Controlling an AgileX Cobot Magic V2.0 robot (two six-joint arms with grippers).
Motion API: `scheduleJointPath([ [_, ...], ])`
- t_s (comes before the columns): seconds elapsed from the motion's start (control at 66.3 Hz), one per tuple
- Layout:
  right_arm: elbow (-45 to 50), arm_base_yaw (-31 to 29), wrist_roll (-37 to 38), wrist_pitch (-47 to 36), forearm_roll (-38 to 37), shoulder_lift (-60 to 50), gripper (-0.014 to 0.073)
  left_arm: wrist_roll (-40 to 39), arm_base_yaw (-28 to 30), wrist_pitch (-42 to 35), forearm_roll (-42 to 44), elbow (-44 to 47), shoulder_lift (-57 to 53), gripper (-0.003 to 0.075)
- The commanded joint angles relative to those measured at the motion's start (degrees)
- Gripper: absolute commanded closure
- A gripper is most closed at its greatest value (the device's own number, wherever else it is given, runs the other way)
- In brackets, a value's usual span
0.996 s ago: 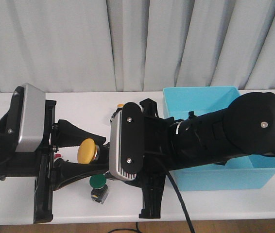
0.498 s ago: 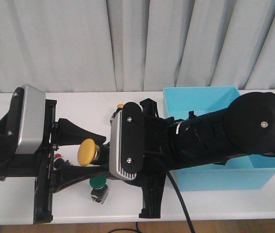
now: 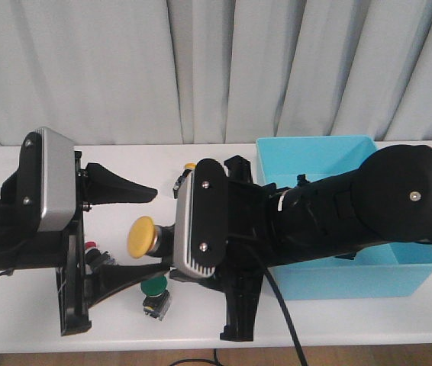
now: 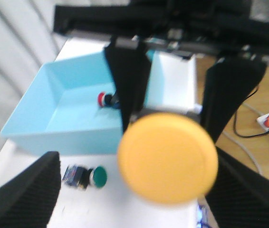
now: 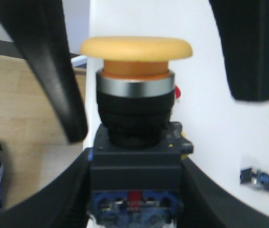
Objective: Pick red and yellow buttons and place in box
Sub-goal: 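Grasp the yellow button with the right gripper and release the left, then lower the yellow button into the blue box beside the red one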
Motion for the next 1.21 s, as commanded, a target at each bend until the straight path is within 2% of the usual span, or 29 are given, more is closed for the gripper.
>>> scheduleJointPath([
  [0.0, -1.9, -3.0, 9.2, -2.0, -5.4, -1.5, 0.0367, -4.6, -0.1, -4.2, 0.5, -1.3, -1.1, 0.0141],
  [0.091, -1.9, -7.8, 21.0, -2.0, -12.1, -1.5, 0.0367, -10.6, -0.1, -7.6, 6.9, -1.3, -1.1, 0.0141],
  [0.181, -1.9, -14.6, 38.3, -2.0, -18.7, -1.4, 0.0367, -16.2, -0.1, -9.7, 12.5, -1.3, -1.1, 0.0141],
  [0.241, -2.6, -19.7, 53.9, -1.0, -24.0, -0.6, 0.0363, -19.6, -0.1, -10.9, 15.1, -1.3, -1.1, 0.0141],
  [0.332, -5.7, -25.5, 70.9, 6.8, -32.0, 2.7, 0.0353, -21.9, -0.1, -11.4, 15.9, -1.3, -1.1, 0.0141],
  [0.392, -8.6, -27.0, 75.4, 11.2, -35.6, 5.4, 0.0347, -22.1, -0.1, -11.4, 15.9, -1.3, -1.1, 0.0141],
  [0.498, -13.3, -27.5, 76.6, 16.0, -37.4, 11.1, 0.0346, -22.1, -0.1, -11.4, 15.9, -1.3, -1.1, 0.0141],
  [0.754, -20.6, -27.5, 77.6, 15.8, -37.5, 24.0, 0.0346, -22.1, -0.1, -11.4, 15.9, -1.3, -1.1, 0.0141],
  [0.95, -21.1, -27.5, 79.2, 11.3, -37.4, 32.0, 0.0346, -22.2, -0.1, -11.1, 15.8, -1.3, -1.1, 0.0141],
  [1.192, -21.1, -27.5, 79.2, 11.2, -37.5, 35.4, 0.0346, -22.2, -0.1, -11.1, 15.8, -1.3, -1.1, 0.0141],
])
